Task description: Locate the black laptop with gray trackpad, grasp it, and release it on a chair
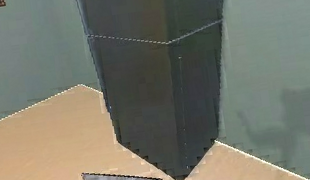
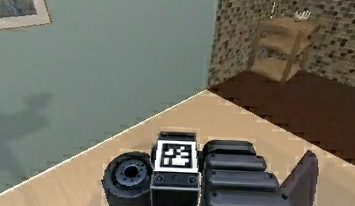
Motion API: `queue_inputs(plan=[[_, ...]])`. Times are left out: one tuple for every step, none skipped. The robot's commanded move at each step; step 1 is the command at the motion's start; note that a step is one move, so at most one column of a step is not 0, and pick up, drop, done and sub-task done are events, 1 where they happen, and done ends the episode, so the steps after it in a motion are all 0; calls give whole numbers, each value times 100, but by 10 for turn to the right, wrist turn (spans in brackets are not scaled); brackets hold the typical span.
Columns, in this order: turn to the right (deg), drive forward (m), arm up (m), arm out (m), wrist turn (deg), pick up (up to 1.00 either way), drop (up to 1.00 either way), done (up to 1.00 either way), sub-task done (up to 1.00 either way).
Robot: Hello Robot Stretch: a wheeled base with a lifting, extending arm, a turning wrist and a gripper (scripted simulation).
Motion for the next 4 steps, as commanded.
queue_inputs(plan=[[0, 30, 0, 0, 0, 0, 0, 0, 0], [450, 0, 0, 0, 0, 0, 0, 0, 0], [420, 0, 0, 0, 0, 0, 0, 0, 0], [0, 50, 0, 0, 0, 0, 0, 0, 0]])
